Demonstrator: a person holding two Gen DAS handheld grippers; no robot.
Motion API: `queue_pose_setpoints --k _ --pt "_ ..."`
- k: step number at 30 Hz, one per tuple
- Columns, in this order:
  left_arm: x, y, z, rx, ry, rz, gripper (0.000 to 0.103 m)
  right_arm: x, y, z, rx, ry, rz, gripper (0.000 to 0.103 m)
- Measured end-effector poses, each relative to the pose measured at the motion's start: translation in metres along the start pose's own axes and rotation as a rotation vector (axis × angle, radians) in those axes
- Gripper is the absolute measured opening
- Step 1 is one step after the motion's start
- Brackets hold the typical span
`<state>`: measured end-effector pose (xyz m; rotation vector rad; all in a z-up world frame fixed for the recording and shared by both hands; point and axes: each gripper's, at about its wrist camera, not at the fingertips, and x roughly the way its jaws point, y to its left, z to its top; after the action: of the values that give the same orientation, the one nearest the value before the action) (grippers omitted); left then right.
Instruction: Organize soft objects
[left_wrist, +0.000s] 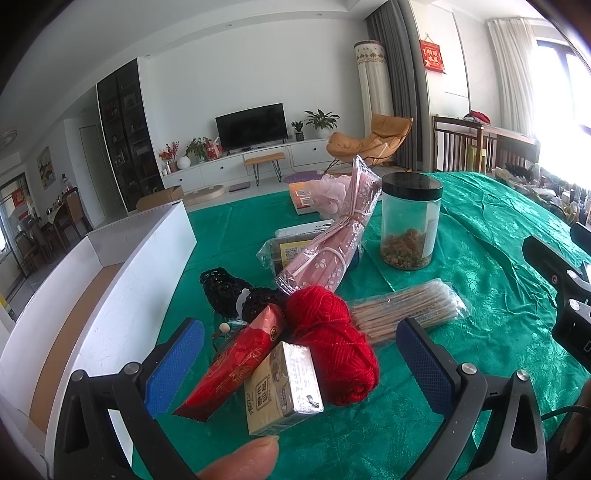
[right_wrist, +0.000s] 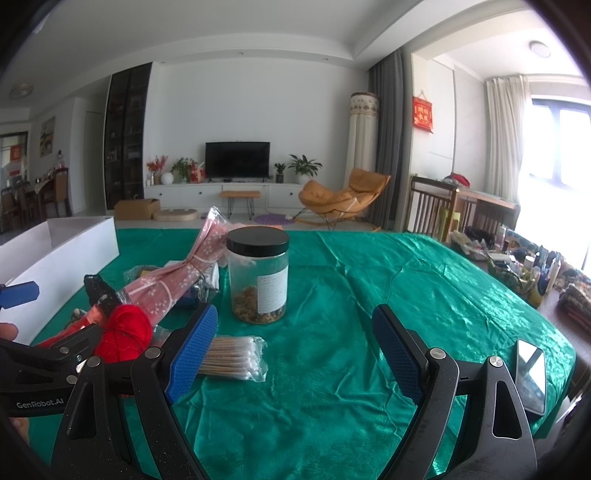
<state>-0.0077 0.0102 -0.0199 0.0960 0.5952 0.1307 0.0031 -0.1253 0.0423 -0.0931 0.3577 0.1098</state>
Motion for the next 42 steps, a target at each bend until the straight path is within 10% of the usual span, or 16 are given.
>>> queue_pose_setpoints --k 42 --pt "0.0024 -0.0018 -0.0065 0.005 0.014 0.002 0.103 0.0006 0.0008 -0.0006 0.0 0.003 0.002 0.088"
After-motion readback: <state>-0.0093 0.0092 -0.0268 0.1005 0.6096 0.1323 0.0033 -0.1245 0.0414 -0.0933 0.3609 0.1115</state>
